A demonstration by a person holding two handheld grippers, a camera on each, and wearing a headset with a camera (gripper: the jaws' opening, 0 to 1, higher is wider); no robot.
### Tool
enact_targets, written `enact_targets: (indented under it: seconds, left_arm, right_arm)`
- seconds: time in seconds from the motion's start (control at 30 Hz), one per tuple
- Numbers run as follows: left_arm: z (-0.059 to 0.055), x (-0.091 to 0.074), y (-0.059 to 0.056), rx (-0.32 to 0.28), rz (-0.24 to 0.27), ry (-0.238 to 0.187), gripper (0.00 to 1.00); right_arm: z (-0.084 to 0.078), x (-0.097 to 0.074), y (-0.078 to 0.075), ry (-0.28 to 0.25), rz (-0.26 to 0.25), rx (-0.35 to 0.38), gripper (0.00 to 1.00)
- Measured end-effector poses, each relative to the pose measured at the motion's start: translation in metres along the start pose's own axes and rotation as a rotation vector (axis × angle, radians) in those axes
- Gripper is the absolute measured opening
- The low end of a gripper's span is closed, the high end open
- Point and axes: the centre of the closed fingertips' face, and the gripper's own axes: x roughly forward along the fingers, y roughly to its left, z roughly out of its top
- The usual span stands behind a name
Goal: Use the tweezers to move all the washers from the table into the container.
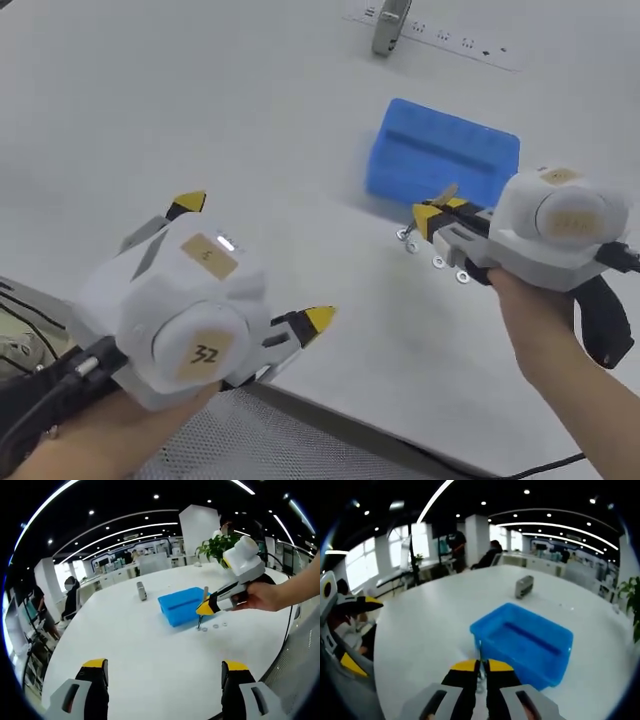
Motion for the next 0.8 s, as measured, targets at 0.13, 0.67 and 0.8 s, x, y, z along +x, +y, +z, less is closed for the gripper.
enact_targets:
  seconds: [0.13, 0.67, 0.8]
  left_arm:
    - [0.000, 0.000, 0.001, -0.001, 0.003, -0.002, 0.96]
    - [-0.003, 0.002, -0.006, 0.026, -0.024, 0.018, 0.96]
    - [-0.003, 0.002, -0.007, 0.030, -0.026, 0.021, 0.96]
  right_arm:
    - [0.002, 0.000, 0.001, 0.027, 0.006, -0.019, 0.02]
    - [0.063, -0.020, -0.010, -0.098, -0.010, -0.019, 0.02]
    - [0.075, -0.015, -0.026, -0.112, -0.046, -0.009, 0.02]
